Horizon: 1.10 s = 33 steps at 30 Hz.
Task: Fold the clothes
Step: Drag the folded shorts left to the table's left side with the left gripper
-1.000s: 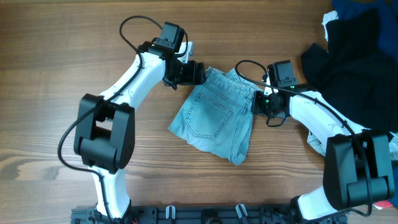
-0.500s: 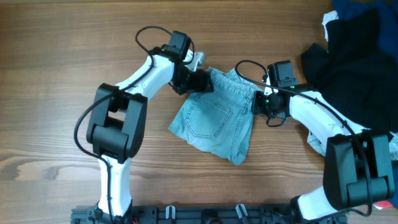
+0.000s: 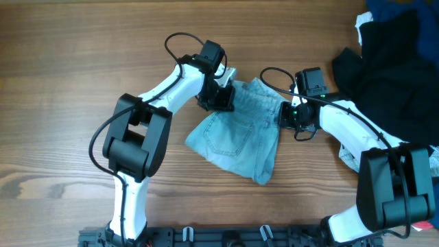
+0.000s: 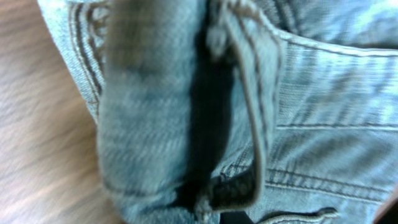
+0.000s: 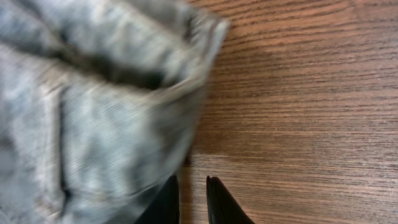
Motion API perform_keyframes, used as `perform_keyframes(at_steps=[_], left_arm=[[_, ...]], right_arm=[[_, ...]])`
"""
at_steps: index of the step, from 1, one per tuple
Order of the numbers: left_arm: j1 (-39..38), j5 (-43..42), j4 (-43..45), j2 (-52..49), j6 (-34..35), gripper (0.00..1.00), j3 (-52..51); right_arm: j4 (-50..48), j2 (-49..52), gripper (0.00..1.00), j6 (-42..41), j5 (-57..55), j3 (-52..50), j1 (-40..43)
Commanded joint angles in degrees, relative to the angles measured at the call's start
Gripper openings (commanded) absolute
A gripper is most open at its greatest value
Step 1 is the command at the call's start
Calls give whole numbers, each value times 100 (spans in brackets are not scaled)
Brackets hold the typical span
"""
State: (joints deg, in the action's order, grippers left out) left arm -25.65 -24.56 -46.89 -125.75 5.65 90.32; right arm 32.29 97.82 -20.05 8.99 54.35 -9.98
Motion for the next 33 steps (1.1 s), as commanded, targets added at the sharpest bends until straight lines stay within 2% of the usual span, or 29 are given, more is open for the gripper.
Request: perform_keyframes(at_steps=[1, 4, 9, 16, 17, 23, 31, 33], left_arm=[[463, 1908, -654, -175, 83, 4, -107], [1005, 2496, -949, -175, 127, 4, -107], [2000, 2586, -951, -175, 129, 4, -107], [3464, 2857, -424, -175, 120, 4, -107], [3882, 2883, -229, -175, 118, 5, -105], [4752, 2889, 72, -175, 120, 8, -79], [5241, 2702, 59, -87, 125, 41, 190], [5254, 2706, 28, 9, 125, 54, 321]], right_arm=[[13, 96, 16, 79, 138, -26, -17], [13, 96, 16, 76, 138, -26, -17], [39, 96, 16, 83, 138, -26, -17], [127, 96, 16, 177, 136, -26, -17], [127, 96, 16, 190, 136, -26, -17], [122, 96, 16, 184, 140, -26, -17], [157, 96, 16, 186, 138, -26, -17], [166, 96, 16, 186, 138, -26, -17]])
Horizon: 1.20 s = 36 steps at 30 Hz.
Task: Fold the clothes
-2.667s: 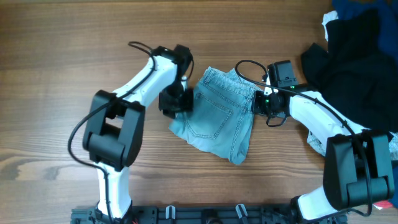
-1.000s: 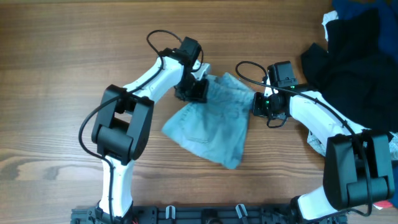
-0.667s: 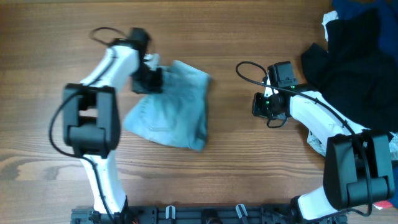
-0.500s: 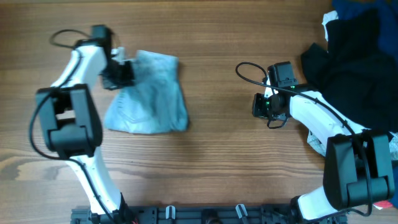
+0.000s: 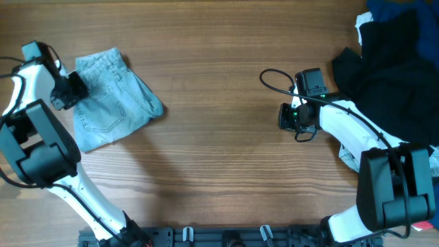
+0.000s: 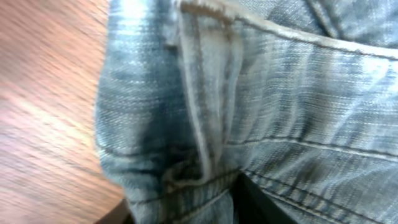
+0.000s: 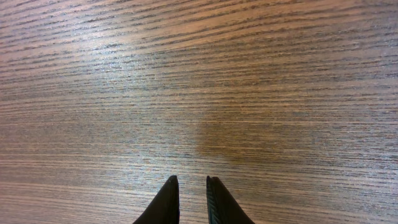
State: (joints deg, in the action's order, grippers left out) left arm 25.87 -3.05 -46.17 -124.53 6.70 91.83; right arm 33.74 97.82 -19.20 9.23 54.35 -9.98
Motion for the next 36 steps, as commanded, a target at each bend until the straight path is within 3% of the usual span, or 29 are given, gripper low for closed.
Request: perform_keyframes(at_steps=[1, 8, 12, 14, 16, 22, 23, 26, 29, 36], left_arm=[[103, 575, -55, -55, 24, 54, 234], [33, 420, -164, 739, 146, 55, 592], [-306, -1064, -164, 1327, 146, 65, 590], [-529, -1606, -190, 1425, 146, 64, 590], [-892, -1998, -286, 1438, 146, 59, 590], [-2031, -1982, -599, 1150, 142, 34, 577], [-2267, -1934, -597, 1040, 140, 25, 544], [-2625, -1731, -599, 822, 146, 9, 450], [-2830, -1663, -627, 603, 151, 4, 282], [-2798, -1172, -876, 431, 448, 4, -214]], right_arm=[[35, 96, 16, 103, 114, -26, -17], [42, 96, 16, 101, 116, -26, -17], [39, 96, 16, 98, 116, -26, -17], [50, 96, 16, 98, 120, -26, -17], [96, 96, 16, 98, 120, -26, -17], [146, 96, 17, 98, 120, -26, -17], [146, 96, 17, 96, 138, -26, -17], [181, 96, 17, 98, 138, -26, -17], [227, 96, 17, 105, 136, -26, -17], [258, 96, 17, 105, 136, -26, -17]])
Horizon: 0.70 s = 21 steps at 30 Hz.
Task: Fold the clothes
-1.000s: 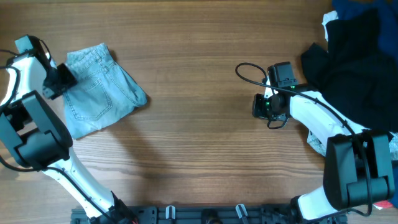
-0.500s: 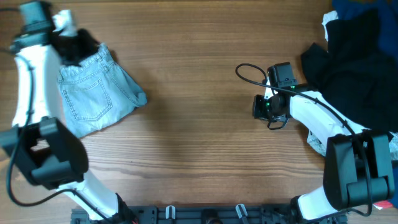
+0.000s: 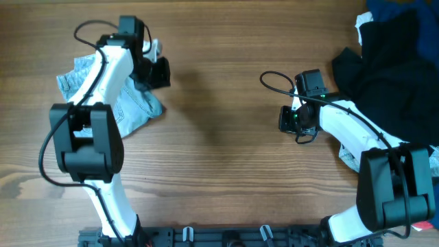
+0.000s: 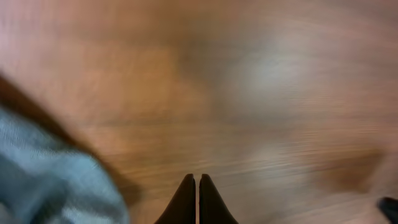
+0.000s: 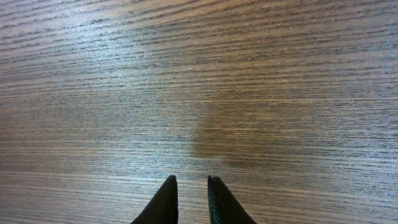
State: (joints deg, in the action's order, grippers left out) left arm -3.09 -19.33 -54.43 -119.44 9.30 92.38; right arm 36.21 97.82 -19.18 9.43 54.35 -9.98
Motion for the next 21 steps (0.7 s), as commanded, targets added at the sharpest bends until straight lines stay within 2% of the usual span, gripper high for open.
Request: perform_keyframes(at_steps=[1, 9, 21], left_arm=[[116, 619, -44, -79, 188, 4, -361], [444, 1008, 203, -79, 363, 4, -988], [1794, 1259, 575, -68, 358, 4, -988]], right_arm=[[11, 96, 17, 103, 116, -26, -17], [116, 96, 17, 103, 116, -26, -17], [160, 96, 17, 98, 118, -26, -17]])
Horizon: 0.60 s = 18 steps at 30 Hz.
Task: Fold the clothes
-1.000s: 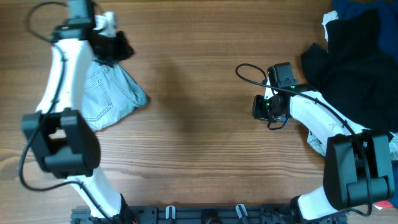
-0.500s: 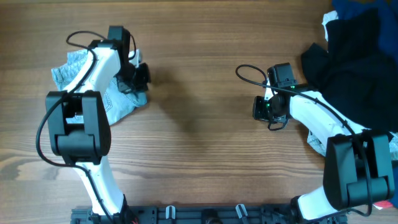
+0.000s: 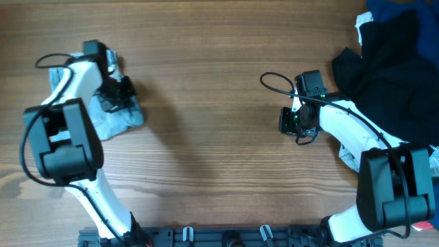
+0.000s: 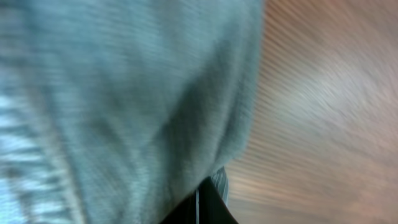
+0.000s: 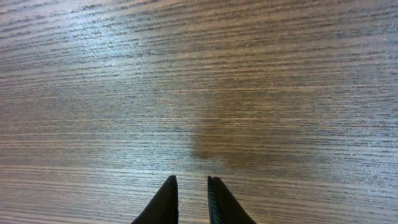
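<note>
Light blue denim shorts (image 3: 123,118) lie bunched at the table's far left. My left gripper (image 3: 115,92) sits on top of them. In the left wrist view the denim (image 4: 124,93) fills the left and middle, blurred, and reaches down to the left gripper (image 4: 197,208). Its dark fingers are pressed together, and I cannot see any cloth between them. My right gripper (image 3: 291,121) hovers right of centre, far from the shorts. In its own view the right gripper (image 5: 191,199) has a narrow gap between the fingers and only bare wood (image 5: 199,93) under it.
A heap of dark clothes (image 3: 391,62) covers the table's right side, with a blue and white piece (image 3: 374,10) at the top right corner. The right arm's base stands beside that heap. Brown wooden tabletop (image 3: 219,41) lies between the two arms.
My left gripper was over bare wood just right of the shorts. It is now further left, on the shorts, still shut. The shorts look more bunched. The right arm has not moved.
Both grippers were at the shorts in the middle of the table. Then the shorts lay at the far left with my left gripper at their waistband and my right over bare wood. My left then stood shut beside them, and now rests on them.
</note>
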Motion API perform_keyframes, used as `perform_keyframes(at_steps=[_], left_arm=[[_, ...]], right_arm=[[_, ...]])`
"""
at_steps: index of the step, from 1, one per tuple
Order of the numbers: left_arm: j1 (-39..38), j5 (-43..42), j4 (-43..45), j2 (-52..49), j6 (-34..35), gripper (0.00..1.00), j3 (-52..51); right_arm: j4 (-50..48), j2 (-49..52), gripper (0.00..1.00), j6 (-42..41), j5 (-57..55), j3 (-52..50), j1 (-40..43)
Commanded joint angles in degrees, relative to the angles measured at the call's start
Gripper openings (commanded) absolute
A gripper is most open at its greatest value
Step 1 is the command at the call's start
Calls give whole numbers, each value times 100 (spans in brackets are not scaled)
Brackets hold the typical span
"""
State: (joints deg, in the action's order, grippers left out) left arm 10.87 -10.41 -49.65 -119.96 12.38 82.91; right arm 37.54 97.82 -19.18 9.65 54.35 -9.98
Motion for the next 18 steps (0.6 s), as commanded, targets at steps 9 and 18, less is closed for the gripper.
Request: perform_keyframes(at_steps=[9, 18], left_arm=[[730, 354, 369, -15, -50, 4, -39], [730, 909, 380, 37, -144, 4, -39]], right_arm=[[31, 96, 17, 94, 98, -26, -17], [87, 96, 17, 96, 96, -26, -17]])
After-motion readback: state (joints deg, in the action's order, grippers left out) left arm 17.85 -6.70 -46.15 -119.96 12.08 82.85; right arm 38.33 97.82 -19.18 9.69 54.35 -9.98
